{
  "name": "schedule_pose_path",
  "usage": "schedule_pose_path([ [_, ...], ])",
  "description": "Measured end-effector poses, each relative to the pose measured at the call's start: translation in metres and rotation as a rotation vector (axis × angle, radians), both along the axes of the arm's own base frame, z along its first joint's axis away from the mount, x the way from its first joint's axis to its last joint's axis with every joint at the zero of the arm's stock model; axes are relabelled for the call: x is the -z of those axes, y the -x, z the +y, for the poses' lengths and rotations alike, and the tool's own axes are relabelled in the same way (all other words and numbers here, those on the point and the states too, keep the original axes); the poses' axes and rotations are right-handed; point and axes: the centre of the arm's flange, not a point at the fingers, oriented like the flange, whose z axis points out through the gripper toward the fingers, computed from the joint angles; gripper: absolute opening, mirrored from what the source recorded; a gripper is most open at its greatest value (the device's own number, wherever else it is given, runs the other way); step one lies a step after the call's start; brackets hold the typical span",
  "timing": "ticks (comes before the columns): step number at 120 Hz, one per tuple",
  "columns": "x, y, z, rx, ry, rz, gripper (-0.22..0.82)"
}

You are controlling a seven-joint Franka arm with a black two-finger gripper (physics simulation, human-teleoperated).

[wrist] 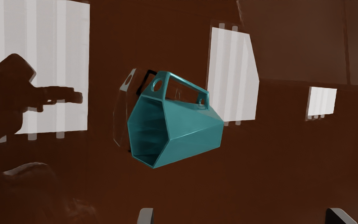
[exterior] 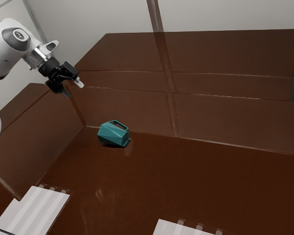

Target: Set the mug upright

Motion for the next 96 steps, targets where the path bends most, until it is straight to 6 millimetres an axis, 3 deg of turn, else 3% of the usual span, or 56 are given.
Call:
schedule_pose_path([
  [9, 0.022, -0.007, -0.002, 0.016, 0.065, -0.011, 0.60],
  [23, 0.080, -0.010, -0.003, 0.016, 0.189, 0.015, 0.60],
  [37, 0.121, -0.013, -0.005, 0.025, 0.257, 0.024, 0.60],
  [84, 0.191, -0.014, -0.020, 0.063, 0.364, -0.002, 0.60],
  [96, 0.211, -0.005, -0.024, 0.059, 0.391, 0.015, 0.60],
])
